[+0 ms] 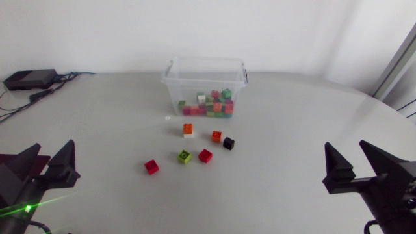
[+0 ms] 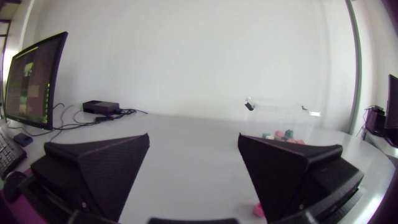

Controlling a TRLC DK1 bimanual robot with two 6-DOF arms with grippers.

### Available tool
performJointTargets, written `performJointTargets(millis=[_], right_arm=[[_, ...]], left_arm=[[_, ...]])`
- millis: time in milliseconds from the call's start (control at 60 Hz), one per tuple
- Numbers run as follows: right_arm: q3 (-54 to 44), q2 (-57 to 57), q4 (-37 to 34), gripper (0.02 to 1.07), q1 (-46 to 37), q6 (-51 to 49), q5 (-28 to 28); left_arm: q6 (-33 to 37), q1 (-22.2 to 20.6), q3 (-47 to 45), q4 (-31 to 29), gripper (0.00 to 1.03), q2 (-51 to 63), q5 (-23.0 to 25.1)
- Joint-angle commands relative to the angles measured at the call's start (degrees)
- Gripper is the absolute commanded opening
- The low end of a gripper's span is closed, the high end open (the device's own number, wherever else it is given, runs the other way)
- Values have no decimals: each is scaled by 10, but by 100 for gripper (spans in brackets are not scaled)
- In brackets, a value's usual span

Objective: Place the duplo bricks in the container

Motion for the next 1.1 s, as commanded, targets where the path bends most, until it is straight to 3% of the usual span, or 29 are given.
performJointTargets(millis=[0,283,417,617,767,917,1000,1083], right_arm=[[-11,-3,-6,103,4,7,-3],[-9,-4,-4,103,6,7,-3],[23,13,-10,102,8,8,-3],[127,167,-21,102,17,15,-4],[187,252,-45,102,21,22,-10],[246,324,-94,102,22,27,-8],[298,393,-162,102,22,27,-6],[335,442,-222,102,19,15,-5]], left_arm=[[-10,-3,-10,-1,99,-6,3],[-2,-3,2,-5,99,-6,3],[-4,-10,49,-40,99,23,4],[-5,-56,152,-90,99,167,4],[3,-76,260,-200,95,302,2],[84,-87,387,-364,95,474,2],[134,-101,442,-456,95,550,2],[144,-110,465,-509,95,592,2]])
